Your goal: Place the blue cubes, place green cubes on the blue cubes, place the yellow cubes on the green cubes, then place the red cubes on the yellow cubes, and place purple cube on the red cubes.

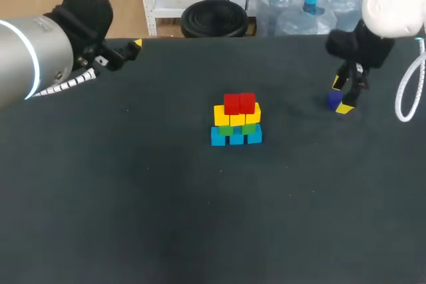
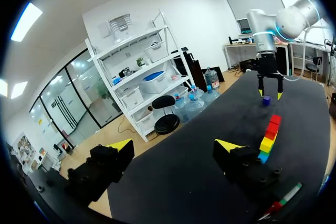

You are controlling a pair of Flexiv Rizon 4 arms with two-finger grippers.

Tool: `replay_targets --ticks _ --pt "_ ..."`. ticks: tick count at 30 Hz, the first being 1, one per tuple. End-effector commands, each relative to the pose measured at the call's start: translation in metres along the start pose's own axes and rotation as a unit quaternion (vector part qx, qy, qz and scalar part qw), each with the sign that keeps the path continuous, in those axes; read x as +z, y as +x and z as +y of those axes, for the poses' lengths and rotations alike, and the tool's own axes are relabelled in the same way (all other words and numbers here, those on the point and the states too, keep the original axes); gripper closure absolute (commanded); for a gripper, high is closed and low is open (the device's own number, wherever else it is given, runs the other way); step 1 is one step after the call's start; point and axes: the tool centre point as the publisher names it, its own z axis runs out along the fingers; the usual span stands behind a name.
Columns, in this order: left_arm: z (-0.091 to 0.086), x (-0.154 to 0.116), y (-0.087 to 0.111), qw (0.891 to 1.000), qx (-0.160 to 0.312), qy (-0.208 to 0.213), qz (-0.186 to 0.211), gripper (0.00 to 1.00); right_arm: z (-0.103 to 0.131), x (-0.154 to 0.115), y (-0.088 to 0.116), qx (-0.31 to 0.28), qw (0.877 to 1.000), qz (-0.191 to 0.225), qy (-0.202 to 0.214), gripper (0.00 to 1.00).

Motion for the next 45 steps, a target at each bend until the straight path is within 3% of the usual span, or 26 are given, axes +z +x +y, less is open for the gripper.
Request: replay_targets --ticks 1,8,10,12,15,18,31,39,45 --pt "0.0 0.0 0.0 1.0 0.0 0.0 0.0 0.0 0.008 0.004 0.002 -0.007 0.999 0.002 0.047 0.0" --pt "0.0 0.0 0.0 1.0 0.0 0.0 0.0 0.0 0.001 0.011 0.001 -0.017 0.998 0.008 0.061 0.0" --pt "0.0 0.0 0.0 1.0 0.0 0.0 0.0 0.0 -0.001 0.013 0.001 -0.022 0.998 0.012 0.065 0.16" --pt "0.0 0.0 0.0 1.0 0.0 0.0 0.0 0.0 -0.002 0.015 0.0 -0.024 0.997 0.012 0.067 0.52" --pt "0.0 0.0 0.0 1.0 0.0 0.0 0.0 0.0 -0.004 0.017 0.0 -0.026 0.997 0.013 0.066 0.66" --pt "0.0 0.0 0.0 1.0 0.0 0.0 0.0 0.0 -0.004 0.017 0.0 -0.028 0.997 0.015 0.065 1.0" --pt "0.0 0.0 0.0 1.0 0.0 0.0 0.0 0.0 -0.006 0.012 -0.002 -0.03 0.997 0.005 0.068 1.0" --pt "0.0 0.0 0.0 1.0 0.0 0.0 0.0 0.0 -0.005 -0.009 -0.019 -0.021 0.996 -0.017 0.082 1.0" --pt "0.0 0.0 0.0 1.0 0.0 0.0 0.0 0.0 0.0 -0.046 -0.042 -0.03 0.992 -0.046 0.11 1.0"
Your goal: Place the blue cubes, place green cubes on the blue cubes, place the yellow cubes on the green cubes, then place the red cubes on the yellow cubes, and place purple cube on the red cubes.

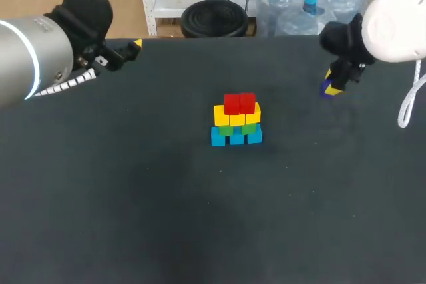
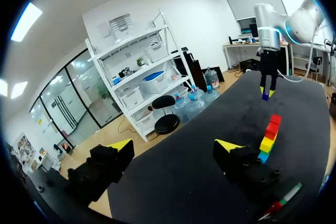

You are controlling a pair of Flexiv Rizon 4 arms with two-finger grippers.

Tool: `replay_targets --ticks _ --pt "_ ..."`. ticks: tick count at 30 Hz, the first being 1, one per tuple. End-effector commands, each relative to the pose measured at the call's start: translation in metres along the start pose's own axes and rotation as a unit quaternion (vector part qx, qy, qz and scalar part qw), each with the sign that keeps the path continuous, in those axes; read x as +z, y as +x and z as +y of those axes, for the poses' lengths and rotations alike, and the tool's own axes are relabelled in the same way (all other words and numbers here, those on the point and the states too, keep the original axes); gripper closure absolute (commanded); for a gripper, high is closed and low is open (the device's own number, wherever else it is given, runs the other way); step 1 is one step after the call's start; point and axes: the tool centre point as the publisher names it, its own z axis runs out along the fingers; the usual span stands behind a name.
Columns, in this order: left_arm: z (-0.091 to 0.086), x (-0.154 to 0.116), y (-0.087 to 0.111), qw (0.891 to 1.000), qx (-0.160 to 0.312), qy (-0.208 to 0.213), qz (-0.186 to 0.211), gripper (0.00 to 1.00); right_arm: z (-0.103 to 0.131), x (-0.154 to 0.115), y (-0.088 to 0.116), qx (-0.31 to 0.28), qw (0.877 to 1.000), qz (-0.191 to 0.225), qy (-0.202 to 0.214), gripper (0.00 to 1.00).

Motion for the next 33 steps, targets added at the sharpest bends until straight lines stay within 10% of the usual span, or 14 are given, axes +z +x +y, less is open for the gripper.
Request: replay_targets --ticks 1,12,33 --pt "0.0 0.0 0.0 1.0 0.0 0.0 0.0 0.0 0.01 -0.031 -0.015 -0.005 1.0 -0.014 0.02 1.0" --pt "0.0 0.0 0.0 1.0 0.0 0.0 0.0 0.0 0.038 -0.071 -0.09 -0.019 0.99 -0.136 0.044 1.0" --pt "0.0 0.0 0.0 1.0 0.0 0.0 0.0 0.0 0.04 -0.071 -0.097 -0.032 0.992 -0.117 0.04 1.0"
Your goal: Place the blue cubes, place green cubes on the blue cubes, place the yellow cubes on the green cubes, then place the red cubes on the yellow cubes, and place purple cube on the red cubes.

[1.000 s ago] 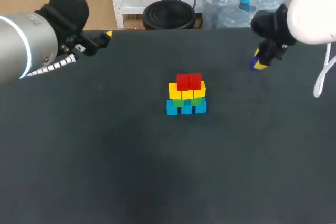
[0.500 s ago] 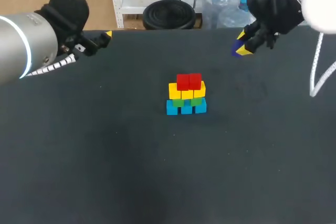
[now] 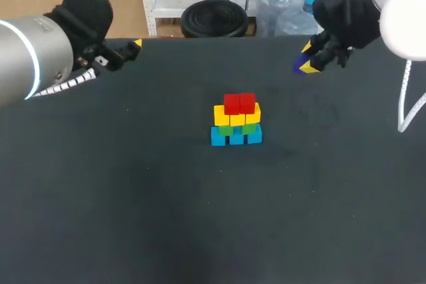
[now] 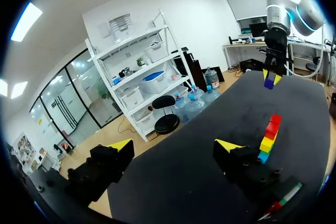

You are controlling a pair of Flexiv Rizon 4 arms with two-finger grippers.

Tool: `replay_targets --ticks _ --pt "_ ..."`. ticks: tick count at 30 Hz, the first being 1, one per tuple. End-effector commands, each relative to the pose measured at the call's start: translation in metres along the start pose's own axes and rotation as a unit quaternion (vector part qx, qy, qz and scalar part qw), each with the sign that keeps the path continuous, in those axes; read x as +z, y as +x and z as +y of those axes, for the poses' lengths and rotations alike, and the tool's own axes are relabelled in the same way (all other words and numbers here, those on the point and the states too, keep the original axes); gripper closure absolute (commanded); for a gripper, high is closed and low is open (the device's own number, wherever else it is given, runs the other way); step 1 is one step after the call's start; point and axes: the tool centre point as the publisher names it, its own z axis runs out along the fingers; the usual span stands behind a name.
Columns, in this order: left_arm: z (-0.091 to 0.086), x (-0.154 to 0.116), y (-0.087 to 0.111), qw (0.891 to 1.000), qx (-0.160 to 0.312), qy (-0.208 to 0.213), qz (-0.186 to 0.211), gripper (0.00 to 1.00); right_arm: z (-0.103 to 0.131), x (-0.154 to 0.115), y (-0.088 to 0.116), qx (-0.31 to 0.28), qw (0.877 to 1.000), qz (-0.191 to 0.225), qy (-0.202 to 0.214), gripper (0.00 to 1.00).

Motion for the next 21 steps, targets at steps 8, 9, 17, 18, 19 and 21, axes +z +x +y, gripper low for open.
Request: replay_targets --ticks 8,9,17,18,19,21 --pt "0.0 0.001 0.0 1.0 0.0 0.0 -0.001 0.0 0.006 0.009 -0.041 -0.126 0.976 0.143 -0.109 1.0" --pt "0.0 0.001 0.0 1.0 0.0 0.0 -0.001 0.0 0.007 0.01 -0.044 -0.131 0.973 0.147 -0.119 1.0" --pt "0.0 0.001 0.0 1.0 0.0 0.0 -0.001 0.0 0.016 0.016 -0.051 -0.119 0.97 0.147 -0.153 1.0" --pt "0.0 0.001 0.0 1.0 0.0 0.0 -0.001 0.0 0.017 0.017 -0.052 -0.111 0.971 0.147 -0.153 1.0" --pt "0.0 0.001 0.0 1.0 0.0 0.0 -0.001 0.0 0.019 0.018 -0.052 -0.104 0.972 0.144 -0.156 1.0" --pt "0.0 0.001 0.0 1.0 0.0 0.0 -0.001 0.0 0.024 0.022 -0.055 -0.094 0.973 0.133 -0.163 1.0"
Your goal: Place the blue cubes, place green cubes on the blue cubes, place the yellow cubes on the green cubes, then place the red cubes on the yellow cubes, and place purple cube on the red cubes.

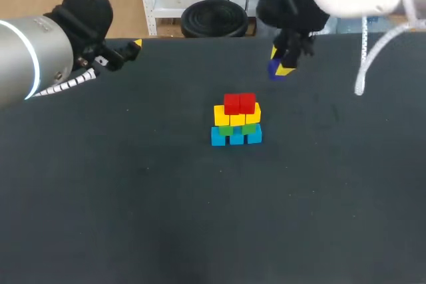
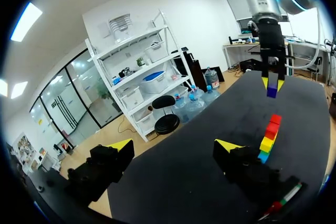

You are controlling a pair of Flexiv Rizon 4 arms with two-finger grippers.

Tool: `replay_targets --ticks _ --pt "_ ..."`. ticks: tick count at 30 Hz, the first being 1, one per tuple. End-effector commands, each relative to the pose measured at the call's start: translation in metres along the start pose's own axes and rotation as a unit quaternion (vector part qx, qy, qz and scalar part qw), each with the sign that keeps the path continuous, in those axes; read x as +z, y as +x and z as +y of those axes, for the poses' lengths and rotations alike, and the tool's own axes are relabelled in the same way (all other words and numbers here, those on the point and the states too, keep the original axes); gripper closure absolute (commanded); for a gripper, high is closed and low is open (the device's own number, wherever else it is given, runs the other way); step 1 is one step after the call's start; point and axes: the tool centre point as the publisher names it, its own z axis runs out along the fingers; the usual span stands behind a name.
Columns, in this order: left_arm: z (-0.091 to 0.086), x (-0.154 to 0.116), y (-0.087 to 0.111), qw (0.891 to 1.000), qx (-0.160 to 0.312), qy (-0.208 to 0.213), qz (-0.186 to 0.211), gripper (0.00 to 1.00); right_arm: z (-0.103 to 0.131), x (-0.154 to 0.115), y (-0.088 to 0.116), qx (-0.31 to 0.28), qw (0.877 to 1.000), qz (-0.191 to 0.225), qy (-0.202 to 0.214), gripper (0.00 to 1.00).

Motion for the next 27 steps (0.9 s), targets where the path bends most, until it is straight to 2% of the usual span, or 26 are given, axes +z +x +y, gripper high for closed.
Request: replay_targets --ticks 1,3,9,19,27 --pt "0.0 0.001 0.0 1.0 0.0 0.0 -0.001 0.0 -0.003 0.005 -0.006 0.01 0.999 -0.014 -0.041 1.0" --pt "0.0 0.001 0.0 1.0 0.0 0.0 -0.001 0.0 -0.002 0.005 -0.009 0.019 0.998 -0.03 -0.044 1.0" --pt "0.0 0.001 0.0 1.0 0.0 0.0 -0.001 0.0 0.001 0.008 -0.018 0.029 0.998 -0.032 -0.045 1.0" --pt "0.0 0.001 0.0 1.0 0.0 0.0 -0.001 0.0 0.003 0.022 -0.041 0.037 0.998 -0.009 -0.056 1.0" --pt "0.0 0.001 0.0 1.0 0.0 0.0 -0.001 0.0 0.006 0.032 -0.051 0.045 0.997 -0.007 -0.059 1.0"
